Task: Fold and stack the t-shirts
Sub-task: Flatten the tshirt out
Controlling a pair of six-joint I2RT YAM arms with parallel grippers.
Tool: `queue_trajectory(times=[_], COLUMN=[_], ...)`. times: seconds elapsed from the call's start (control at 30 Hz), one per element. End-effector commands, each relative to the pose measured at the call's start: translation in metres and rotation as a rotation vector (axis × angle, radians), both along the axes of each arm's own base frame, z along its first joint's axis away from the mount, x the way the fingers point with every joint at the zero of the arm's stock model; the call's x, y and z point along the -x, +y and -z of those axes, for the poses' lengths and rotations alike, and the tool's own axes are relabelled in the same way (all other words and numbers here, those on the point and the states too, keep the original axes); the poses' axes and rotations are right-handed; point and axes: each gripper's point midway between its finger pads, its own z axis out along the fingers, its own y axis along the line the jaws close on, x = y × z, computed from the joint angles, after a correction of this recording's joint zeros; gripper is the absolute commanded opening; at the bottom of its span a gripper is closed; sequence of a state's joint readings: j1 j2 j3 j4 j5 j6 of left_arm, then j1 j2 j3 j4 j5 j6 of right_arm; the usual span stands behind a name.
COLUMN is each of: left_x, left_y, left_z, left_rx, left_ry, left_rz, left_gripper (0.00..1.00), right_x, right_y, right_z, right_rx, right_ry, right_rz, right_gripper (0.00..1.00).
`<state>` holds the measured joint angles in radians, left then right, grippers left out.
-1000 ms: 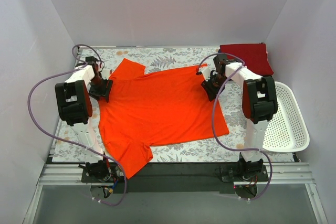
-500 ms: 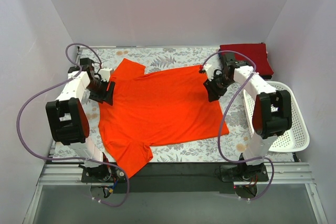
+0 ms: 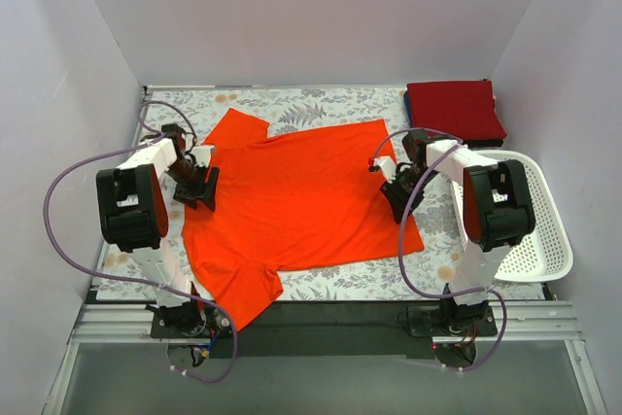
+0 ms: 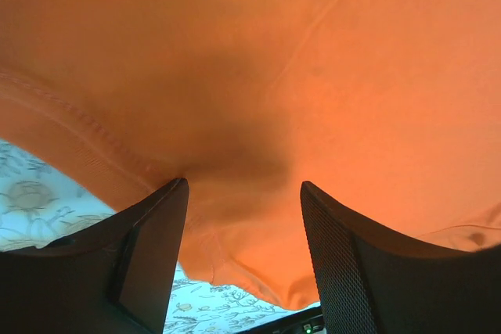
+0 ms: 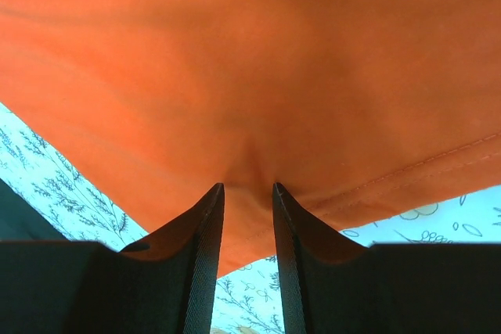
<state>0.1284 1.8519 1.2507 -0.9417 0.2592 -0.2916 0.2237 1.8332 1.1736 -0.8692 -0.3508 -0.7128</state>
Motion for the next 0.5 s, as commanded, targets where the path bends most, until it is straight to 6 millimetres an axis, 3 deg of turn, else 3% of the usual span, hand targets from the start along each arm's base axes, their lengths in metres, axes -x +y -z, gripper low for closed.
queue_trajectory(times=[0.0, 0.13, 0.3, 0.43, 0.47], left_x=[0.014, 0.038, 0.054, 0.065, 0.067], left_y=[0.006, 0.007, 0.005, 0.001, -0.001], left_z=[0.01, 0.017, 0.007, -0.002, -0.006], left_rx=[-0.047, -0.056, -0.045, -0.024, -0.012], left_ry=[0.016, 0.059, 0.067, 0.09, 0.096], left_rz=[0.015, 0.049, 0.088, 0.126, 0.13], left_gripper=[0.58, 0.58, 0.58, 0.58, 0.59], right_x=[0.025, 0.056, 0.097, 0.115, 0.11], right_y=[-0.008, -0.012, -0.012, -0.014, -0.012], right_z=[0.005, 0.004, -0.006, -0.013, -0.018], right_rx=[0.028, 0.033, 0.018, 0.018, 0.006], right_ry=[0.035, 0.083, 0.138, 0.164, 0.152], right_rz=[-0.03, -0.048, -0.083, -0.103, -0.107], right_gripper=[0.38, 0.38, 0.38, 0.4, 0.41])
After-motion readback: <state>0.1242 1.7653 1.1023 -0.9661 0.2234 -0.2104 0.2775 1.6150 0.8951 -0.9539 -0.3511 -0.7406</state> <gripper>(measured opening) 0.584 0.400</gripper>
